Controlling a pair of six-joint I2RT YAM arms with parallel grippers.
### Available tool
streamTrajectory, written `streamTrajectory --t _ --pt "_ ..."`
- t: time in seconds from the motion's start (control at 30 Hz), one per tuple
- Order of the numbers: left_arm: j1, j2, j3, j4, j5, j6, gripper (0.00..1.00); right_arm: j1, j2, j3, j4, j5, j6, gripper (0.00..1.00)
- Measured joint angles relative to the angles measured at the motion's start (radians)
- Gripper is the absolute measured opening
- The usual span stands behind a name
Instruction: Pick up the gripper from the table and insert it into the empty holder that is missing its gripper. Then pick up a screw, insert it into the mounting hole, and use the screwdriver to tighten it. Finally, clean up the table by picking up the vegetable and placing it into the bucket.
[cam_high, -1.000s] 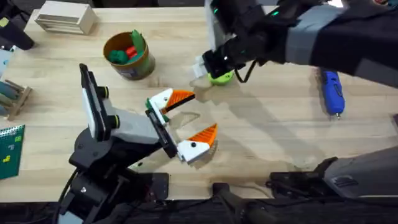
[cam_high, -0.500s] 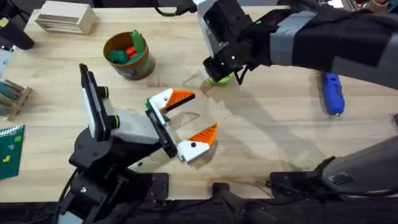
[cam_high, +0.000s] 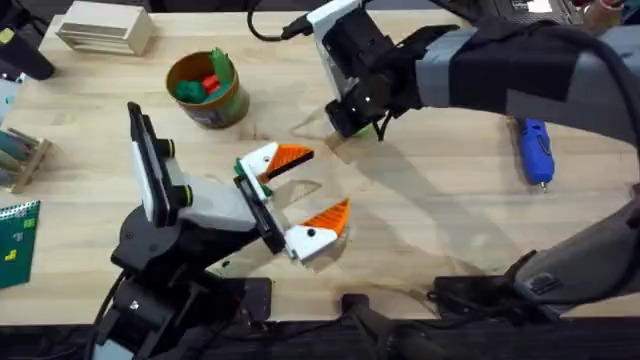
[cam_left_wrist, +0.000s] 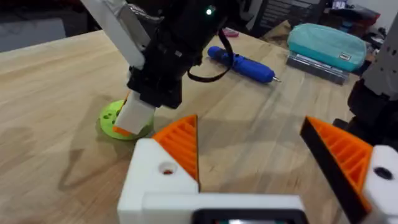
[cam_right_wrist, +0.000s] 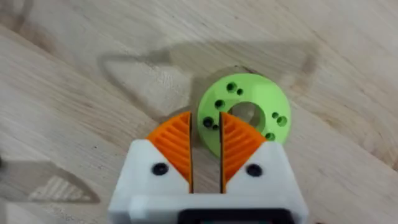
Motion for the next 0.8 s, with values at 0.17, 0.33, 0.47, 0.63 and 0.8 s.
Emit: streamTrajectory --t 0.17,0.33,0.47,0.63,0.8 --pt "0.0 0.0 0.0 0.0 0.0 0.0 0.987 0.0 0.015 0.0 0.011 0.0 0.005 0.174" --pt "0.0 0.0 0.0 0.0 0.0 0.0 0.987 0.0 0.026 0.002 0.012 0.007 0.021 0.037" --pt "0.0 0.0 0.0 0.0 0.0 0.0 0.987 0.0 0.024 0.003 0.013 0.008 0.023 0.011" --pt "0.0 0.0 0.0 0.0 0.0 0.0 0.987 0.0 0.016 0.003 0.008 0.014 0.022 0.008" --pt "0.0 0.0 0.0 0.0 0.0 0.0 0.987 0.0 -0.097 0.006 -0.036 0.014 0.022 0.007"
